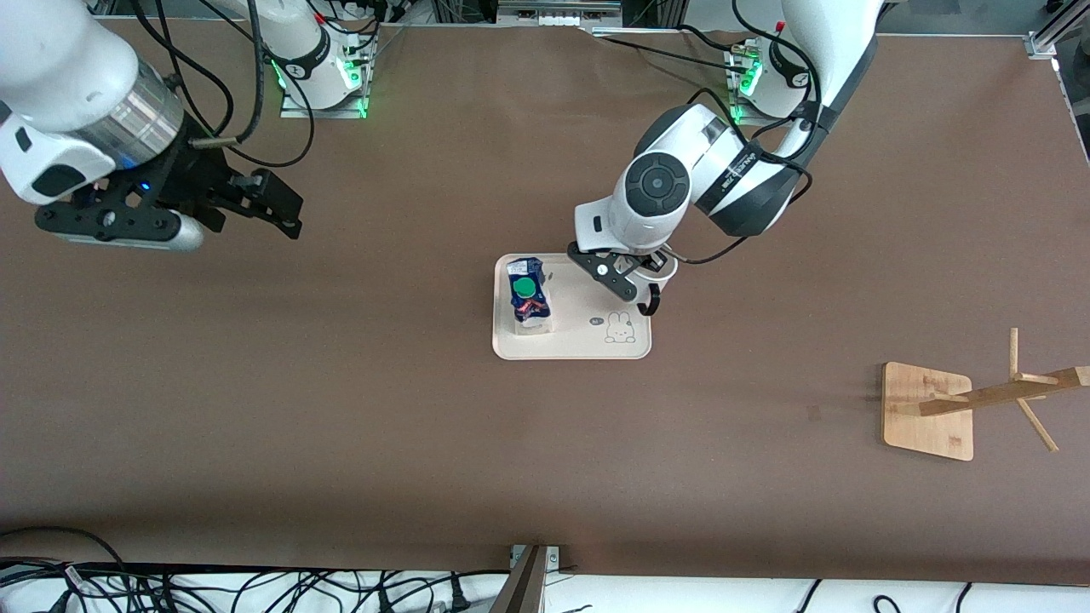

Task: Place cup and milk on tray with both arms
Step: 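Withdraw the right gripper while the left gripper moves the mug over the tray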

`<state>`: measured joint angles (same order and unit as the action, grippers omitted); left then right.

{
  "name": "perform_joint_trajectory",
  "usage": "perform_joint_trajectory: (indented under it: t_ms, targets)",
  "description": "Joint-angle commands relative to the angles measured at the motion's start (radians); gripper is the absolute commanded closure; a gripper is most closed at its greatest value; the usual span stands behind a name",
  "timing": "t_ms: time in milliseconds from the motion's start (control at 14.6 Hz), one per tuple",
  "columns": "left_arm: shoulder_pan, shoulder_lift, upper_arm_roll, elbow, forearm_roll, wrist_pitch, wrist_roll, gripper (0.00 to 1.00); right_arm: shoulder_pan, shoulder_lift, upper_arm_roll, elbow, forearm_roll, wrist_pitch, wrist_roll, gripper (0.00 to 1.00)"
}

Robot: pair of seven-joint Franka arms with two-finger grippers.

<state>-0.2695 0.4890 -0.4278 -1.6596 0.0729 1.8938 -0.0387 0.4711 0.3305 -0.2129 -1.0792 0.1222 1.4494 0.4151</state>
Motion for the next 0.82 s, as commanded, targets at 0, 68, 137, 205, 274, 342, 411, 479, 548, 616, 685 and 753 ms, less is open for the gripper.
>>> perform_joint_trajectory:
  t_ms: [0,68,137,205,274,342,411,479,548,616,685,753]
  targets:
    - [-0.034,0.048,0.004,0.064,-0.040,-0.093,-0.017,1.00,-0.023,0.031,0.003,0.008,-0.003,0.005,-0.024,0.00]
    - [-0.045,0.065,0.009,0.069,-0.070,-0.119,-0.013,1.00,-0.025,0.039,0.003,0.008,-0.003,0.006,-0.029,0.00]
    - [-0.056,0.080,0.012,0.073,-0.073,-0.130,-0.012,1.00,-0.025,0.045,0.003,0.008,-0.004,0.008,-0.030,0.00]
    - [-0.069,0.094,0.012,0.086,-0.071,-0.131,-0.012,1.00,-0.025,0.047,0.003,0.008,-0.003,0.009,-0.030,0.00]
    - [-0.082,0.112,0.012,0.102,-0.070,-0.133,-0.012,1.00,-0.026,0.047,0.003,0.007,-0.004,0.008,-0.030,0.00]
    - [-0.097,0.127,0.014,0.121,-0.068,-0.133,-0.012,1.00,-0.032,0.051,0.003,0.005,-0.004,0.008,-0.030,0.00]
    - [-0.108,0.143,0.014,0.139,-0.065,-0.133,-0.012,1.00,-0.048,0.051,0.006,0.002,-0.003,0.008,-0.030,0.00]
    - [-0.114,0.155,0.026,0.155,-0.062,-0.133,-0.007,1.00,-0.067,0.051,0.012,-0.010,0.001,0.009,-0.029,0.00]
    - [-0.123,0.161,0.050,0.158,-0.052,-0.131,0.006,1.00,-0.092,0.051,0.015,-0.030,0.007,0.014,-0.030,0.00]
    - [-0.134,0.170,0.061,0.170,-0.032,-0.131,0.040,1.00,-0.107,0.050,0.015,-0.059,0.007,0.031,-0.053,0.00]
    - [-0.135,0.181,0.073,0.184,-0.016,-0.131,0.068,1.00,-0.118,0.044,0.018,-0.092,-0.004,0.060,-0.112,0.00]
    - [-0.137,0.190,0.090,0.187,-0.016,-0.127,0.082,1.00,-0.135,0.038,0.018,-0.117,-0.024,0.095,-0.207,0.00]
